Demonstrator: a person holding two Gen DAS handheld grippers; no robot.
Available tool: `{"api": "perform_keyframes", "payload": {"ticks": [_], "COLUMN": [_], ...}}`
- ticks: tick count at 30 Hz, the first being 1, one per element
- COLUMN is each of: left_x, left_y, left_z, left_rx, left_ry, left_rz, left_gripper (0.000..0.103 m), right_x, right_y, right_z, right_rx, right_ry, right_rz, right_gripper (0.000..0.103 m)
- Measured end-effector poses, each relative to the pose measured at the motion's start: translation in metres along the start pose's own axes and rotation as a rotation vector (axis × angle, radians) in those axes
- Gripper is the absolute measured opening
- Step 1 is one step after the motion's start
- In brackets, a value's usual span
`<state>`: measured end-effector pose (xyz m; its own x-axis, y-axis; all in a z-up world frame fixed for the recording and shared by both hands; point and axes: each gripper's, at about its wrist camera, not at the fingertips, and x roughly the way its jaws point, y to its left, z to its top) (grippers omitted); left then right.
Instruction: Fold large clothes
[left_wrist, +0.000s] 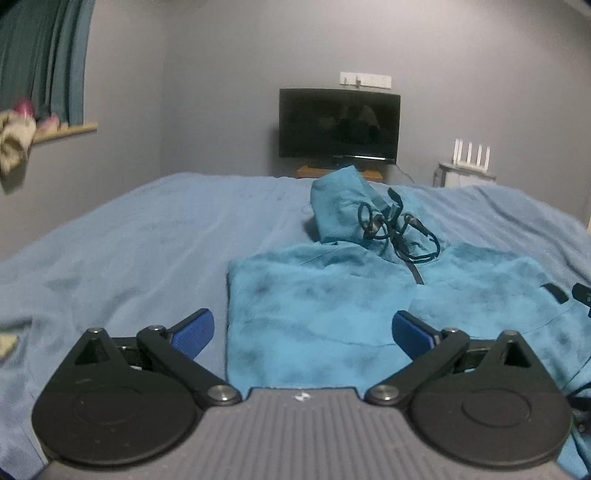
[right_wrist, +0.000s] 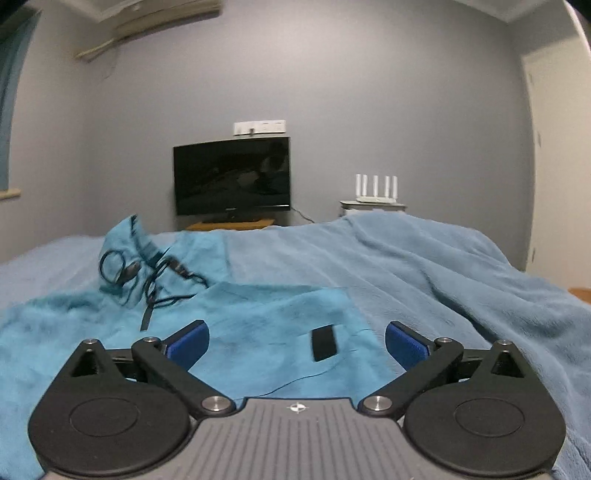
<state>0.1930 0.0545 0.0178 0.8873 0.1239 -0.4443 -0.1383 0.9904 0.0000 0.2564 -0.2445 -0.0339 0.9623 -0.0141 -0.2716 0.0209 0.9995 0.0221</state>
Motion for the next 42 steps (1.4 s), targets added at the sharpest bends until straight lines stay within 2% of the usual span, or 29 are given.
{"api": "perform_keyframes", "payload": {"ticks": [3, 6, 9, 13, 15, 20, 23, 27, 32, 35, 38, 39, 40, 42], "left_x": [0.016, 0.041, 0.063, 0.089, 0.097, 0.103, 0.104, 0.105, 0.108, 0.111, 0.114, 0.116, 0.117, 0.118], "left_y": [-0.023, -0.033, -0.036, -0.036, -0.036, -0.033, -0.034, -0.035, -0.036, -0.037, -0.037, -0.037, -0.037, -0.035], "left_z": [0.007, -0.003, -0.026, -0.054, -0.064, -0.067, -0.067, -0.068, -0.067, -0.068, -0.070, -0.070, -0.070, -0.071], "left_rx": [0.034, -0.026, -0.016, 0.081, 0.135, 0.123, 0.126, 0.118, 0.115, 0.111, 0.108, 0.107, 0.104, 0.097], "left_ry": [0.070, 0.143, 0.192, 0.257, 0.253, 0.257, 0.258, 0.258, 0.256, 0.250, 0.241, 0.240, 0.239, 0.231], "left_rz": [-0.078, -0.163, -0.147, -0.102, -0.067, -0.064, -0.061, -0.058, -0.055, -0.053, -0.051, -0.052, -0.053, -0.057], "left_gripper": [0.103, 0.103, 0.103, 0.103, 0.103, 0.103, 0.103, 0.103, 0.103, 0.103, 0.103, 0.103, 0.103, 0.103], "right_x": [0.008, 0.019, 0.034, 0.056, 0.059, 0.053, 0.056, 0.076, 0.126, 0.164, 0.206, 0.221, 0.234, 0.259], "right_y": [0.006, 0.005, 0.000, -0.004, -0.005, 0.001, 0.007, 0.019, 0.048, 0.066, 0.090, 0.098, 0.106, 0.121], "right_z": [-0.001, -0.009, -0.024, -0.046, -0.051, -0.044, -0.035, -0.017, 0.019, 0.043, 0.064, 0.069, 0.073, 0.080], "right_rx": [-0.004, 0.020, 0.052, 0.067, 0.069, 0.069, 0.111, 0.144, 0.165, 0.172, 0.173, 0.182, 0.192, 0.212], "right_ry": [0.037, 0.106, 0.204, 0.306, 0.292, 0.142, 0.112, 0.145, 0.193, 0.173, 0.202, 0.221, 0.240, 0.269], "right_rz": [0.037, 0.064, 0.061, -0.006, -0.021, -0.025, 0.005, 0.107, 0.227, 0.239, 0.227, 0.234, 0.241, 0.251], "right_gripper": [0.103, 0.103, 0.103, 0.103, 0.103, 0.103, 0.103, 0.103, 0.103, 0.102, 0.092, 0.085, 0.073, 0.059]}}
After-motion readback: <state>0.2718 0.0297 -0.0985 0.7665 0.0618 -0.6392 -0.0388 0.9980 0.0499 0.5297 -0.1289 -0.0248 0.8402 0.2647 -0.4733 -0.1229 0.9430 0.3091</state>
